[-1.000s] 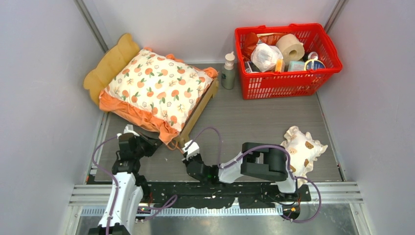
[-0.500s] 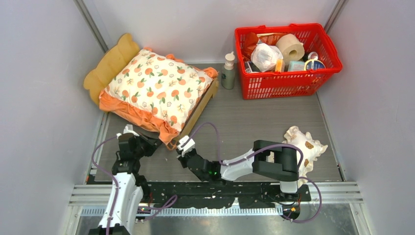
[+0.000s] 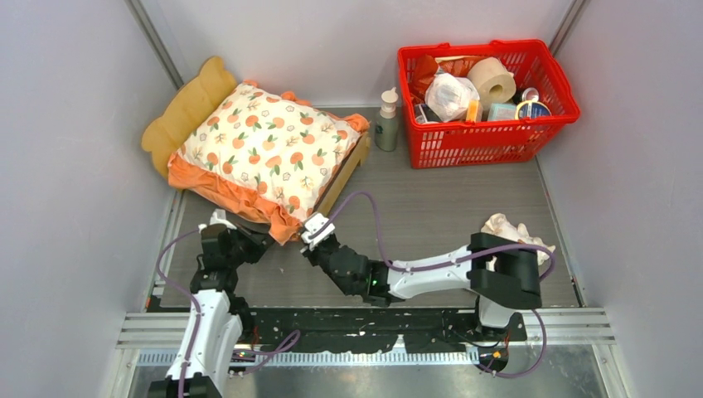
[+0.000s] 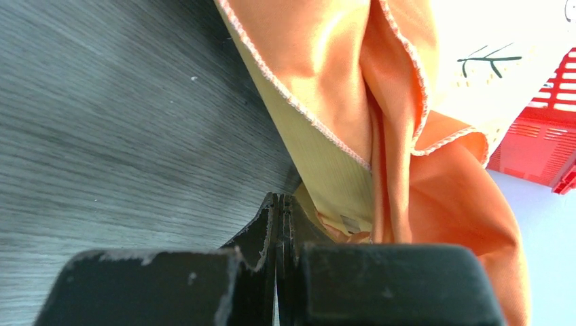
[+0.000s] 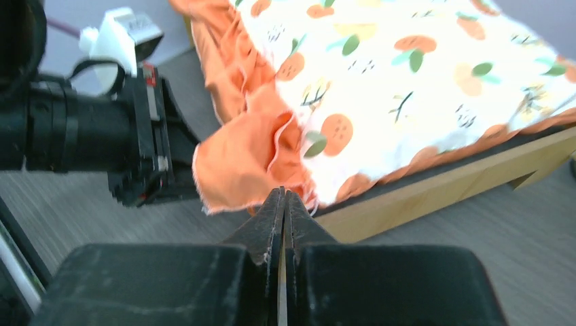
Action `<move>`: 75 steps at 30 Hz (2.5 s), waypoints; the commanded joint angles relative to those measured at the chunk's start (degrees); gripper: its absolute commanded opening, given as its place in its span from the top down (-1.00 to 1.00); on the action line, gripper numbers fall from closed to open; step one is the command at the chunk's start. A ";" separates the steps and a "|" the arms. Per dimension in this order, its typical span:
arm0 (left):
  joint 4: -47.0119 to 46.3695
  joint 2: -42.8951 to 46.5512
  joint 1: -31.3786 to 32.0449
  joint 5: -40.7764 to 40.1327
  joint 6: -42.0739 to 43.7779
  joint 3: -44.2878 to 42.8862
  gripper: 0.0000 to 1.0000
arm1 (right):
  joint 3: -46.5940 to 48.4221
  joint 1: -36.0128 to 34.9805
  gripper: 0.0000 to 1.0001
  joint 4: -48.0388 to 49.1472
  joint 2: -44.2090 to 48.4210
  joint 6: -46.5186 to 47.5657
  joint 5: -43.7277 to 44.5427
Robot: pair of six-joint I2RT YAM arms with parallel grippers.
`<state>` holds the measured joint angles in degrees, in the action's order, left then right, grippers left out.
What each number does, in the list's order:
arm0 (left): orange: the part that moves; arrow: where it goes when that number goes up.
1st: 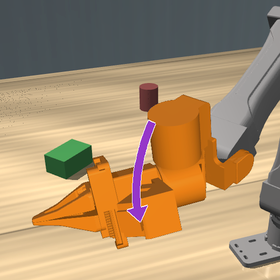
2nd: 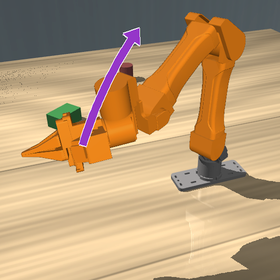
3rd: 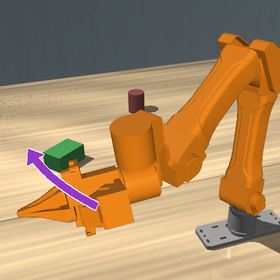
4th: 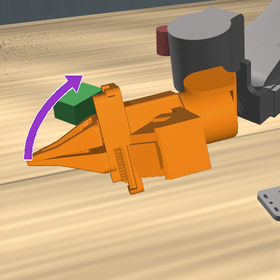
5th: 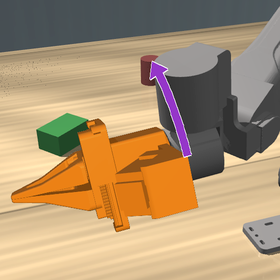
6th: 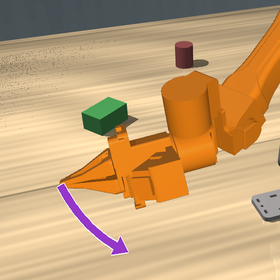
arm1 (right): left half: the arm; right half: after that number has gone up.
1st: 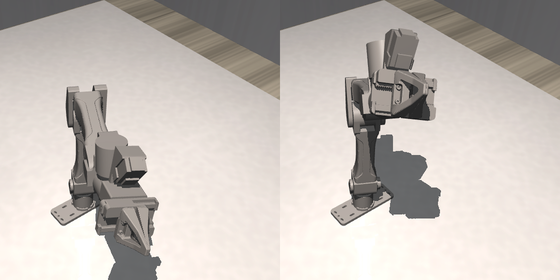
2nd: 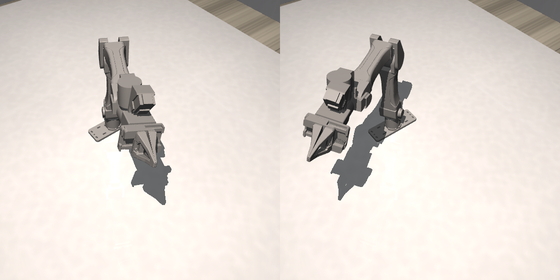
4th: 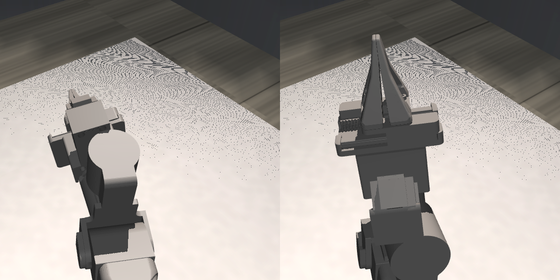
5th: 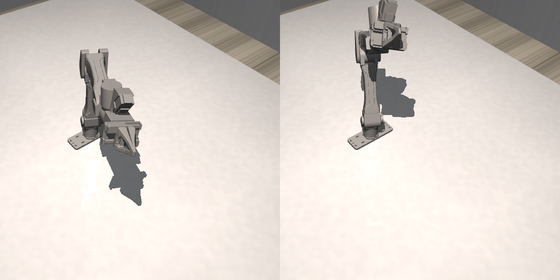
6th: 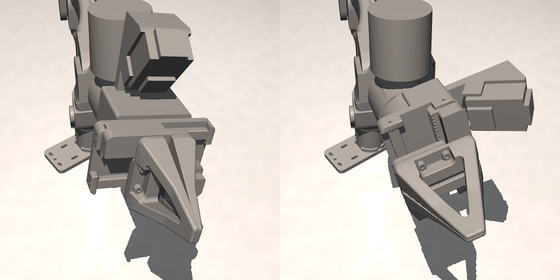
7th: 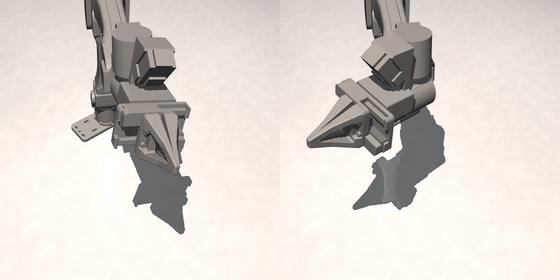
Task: Set up the pet bed
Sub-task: Tie the ropes to the bed frame.
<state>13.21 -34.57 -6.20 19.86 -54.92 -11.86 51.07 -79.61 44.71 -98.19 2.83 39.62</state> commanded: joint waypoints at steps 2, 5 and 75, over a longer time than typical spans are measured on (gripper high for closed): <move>-11.29 -1.93 -0.42 6.67 -1.92 0.86 1.00 | 2.06 4.22 0.89 0.72 3.44 3.99 -0.68; -16.75 -2.91 -0.40 8.11 -4.14 1.51 1.00 | 4.15 7.96 0.90 -1.33 1.65 2.72 -6.51; -20.32 -3.56 -0.31 7.67 -9.52 4.38 1.00 | 13.50 17.83 0.35 -14.71 -8.39 -15.68 -27.87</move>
<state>-7.99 -39.46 -6.39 28.38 -65.54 -6.92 62.78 -61.52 29.39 -106.54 -12.43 12.38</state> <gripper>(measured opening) 0.009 0.350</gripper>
